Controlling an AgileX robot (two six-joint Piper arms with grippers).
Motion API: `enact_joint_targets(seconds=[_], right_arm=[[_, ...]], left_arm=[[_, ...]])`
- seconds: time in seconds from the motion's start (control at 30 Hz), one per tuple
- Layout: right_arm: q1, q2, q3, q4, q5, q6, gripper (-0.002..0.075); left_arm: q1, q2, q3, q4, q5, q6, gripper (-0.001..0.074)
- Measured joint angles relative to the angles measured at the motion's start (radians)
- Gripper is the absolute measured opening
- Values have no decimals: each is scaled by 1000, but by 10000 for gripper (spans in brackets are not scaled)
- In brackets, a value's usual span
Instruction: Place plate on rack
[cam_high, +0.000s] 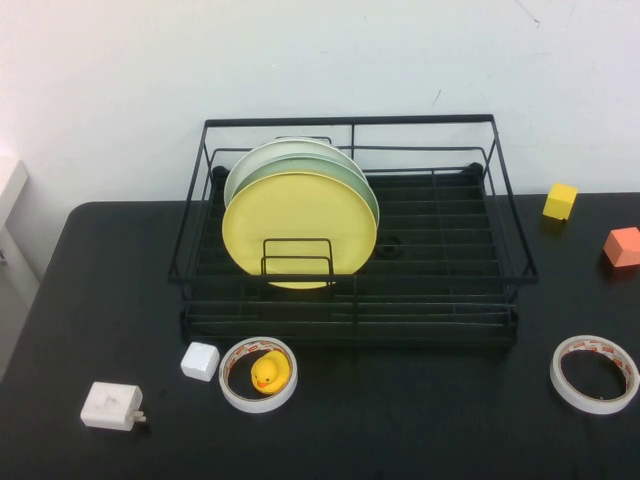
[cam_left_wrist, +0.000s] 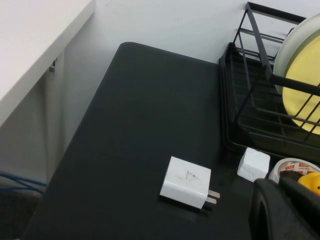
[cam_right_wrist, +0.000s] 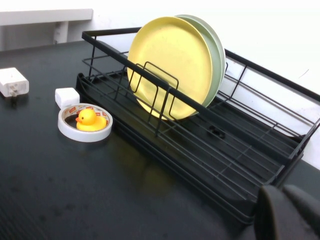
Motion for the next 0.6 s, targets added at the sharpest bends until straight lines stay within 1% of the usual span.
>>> enact_joint_targets(seconds=[0.23,0.6], right_arm=[[0,0,0,0,0,0,-2],[0,0,0,0,0,0,-2]], left_arm=[[0,0,-2,-48,8,10,-1],[0,0,-2,-65,9,36,-1]])
